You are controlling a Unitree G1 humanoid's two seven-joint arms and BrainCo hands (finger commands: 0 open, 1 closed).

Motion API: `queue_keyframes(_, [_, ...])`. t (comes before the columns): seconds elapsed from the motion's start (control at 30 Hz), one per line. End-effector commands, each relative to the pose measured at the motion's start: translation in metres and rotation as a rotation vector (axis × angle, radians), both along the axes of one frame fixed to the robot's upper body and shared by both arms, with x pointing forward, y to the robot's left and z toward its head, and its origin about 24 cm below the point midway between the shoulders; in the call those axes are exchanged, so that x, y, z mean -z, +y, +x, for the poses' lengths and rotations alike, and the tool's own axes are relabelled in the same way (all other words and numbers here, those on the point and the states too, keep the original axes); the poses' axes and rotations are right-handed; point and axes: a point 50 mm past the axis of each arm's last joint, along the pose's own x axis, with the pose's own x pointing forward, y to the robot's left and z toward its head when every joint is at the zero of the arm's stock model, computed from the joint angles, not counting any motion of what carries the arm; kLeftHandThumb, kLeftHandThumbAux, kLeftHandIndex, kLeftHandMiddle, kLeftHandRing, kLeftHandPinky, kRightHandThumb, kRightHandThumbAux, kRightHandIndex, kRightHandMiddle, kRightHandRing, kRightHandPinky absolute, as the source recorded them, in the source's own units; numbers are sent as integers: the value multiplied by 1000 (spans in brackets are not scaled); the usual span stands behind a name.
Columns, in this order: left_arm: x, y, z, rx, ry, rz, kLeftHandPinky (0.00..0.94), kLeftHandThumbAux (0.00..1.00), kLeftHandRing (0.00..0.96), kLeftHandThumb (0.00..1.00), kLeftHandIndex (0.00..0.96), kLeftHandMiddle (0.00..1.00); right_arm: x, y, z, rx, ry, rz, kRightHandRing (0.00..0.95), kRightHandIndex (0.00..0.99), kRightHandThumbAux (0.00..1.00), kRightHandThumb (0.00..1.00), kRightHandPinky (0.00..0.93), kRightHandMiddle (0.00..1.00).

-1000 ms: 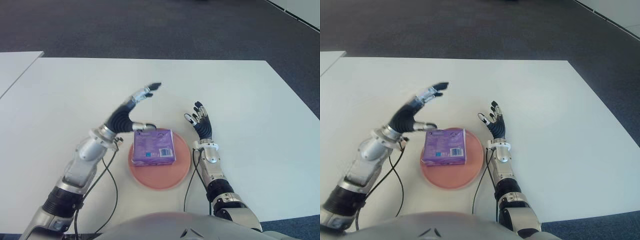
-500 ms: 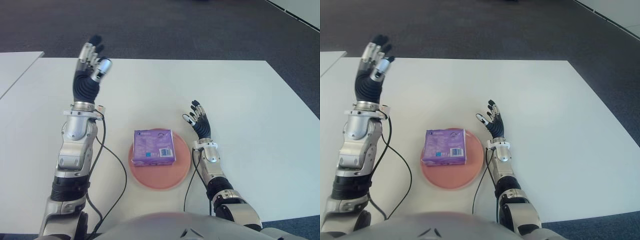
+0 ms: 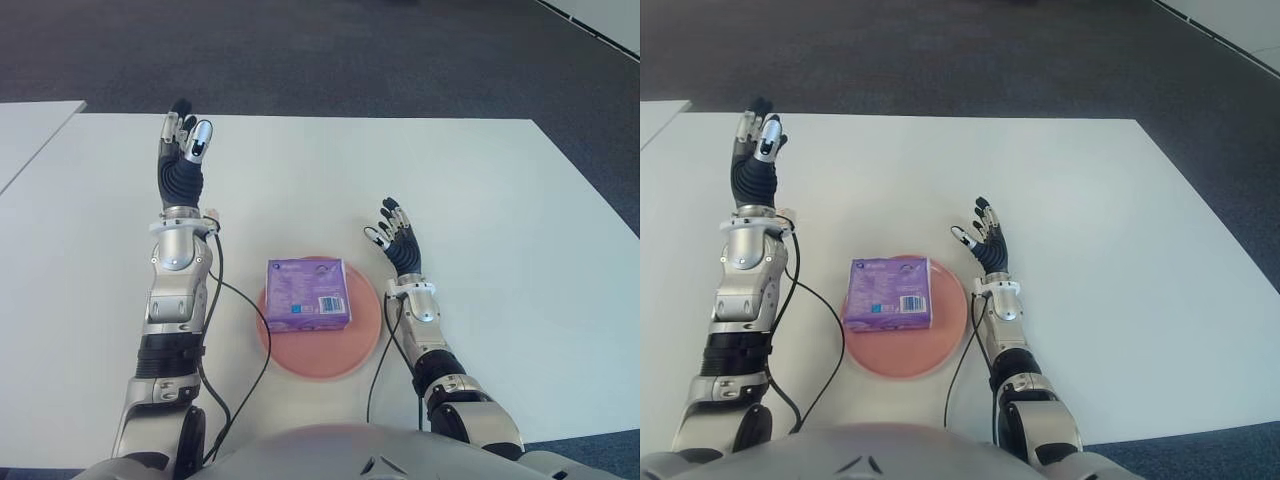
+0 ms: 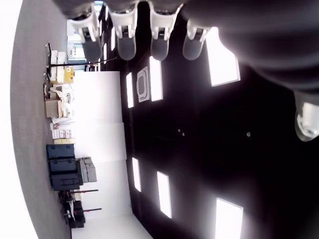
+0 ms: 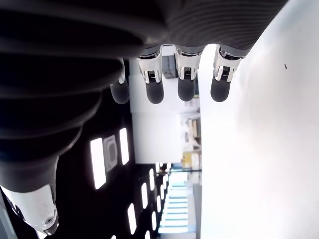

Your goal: Put the tissue paper into the plate.

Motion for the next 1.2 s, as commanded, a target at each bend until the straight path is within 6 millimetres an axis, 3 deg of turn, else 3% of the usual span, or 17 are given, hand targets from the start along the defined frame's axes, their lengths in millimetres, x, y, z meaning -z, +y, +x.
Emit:
queue_keyframes(0.03, [14,-2,-1,-29,66,20,0,358,0,32,0,0,49,-8,-37,44,261,9,0,0,611,0,0,0])
queue_keyframes(0.83, [48,-5,-6,-138,125,170,0,416,0,0,0,0,48,-9,-40,37,237,11,0,0,625,0,0,0])
queue_keyframes(1.2, [62,-12,-19,-173,168,248,0,440,0,0,0,0,48,-10,-39,36,239,16,0,0,643,0,0,0])
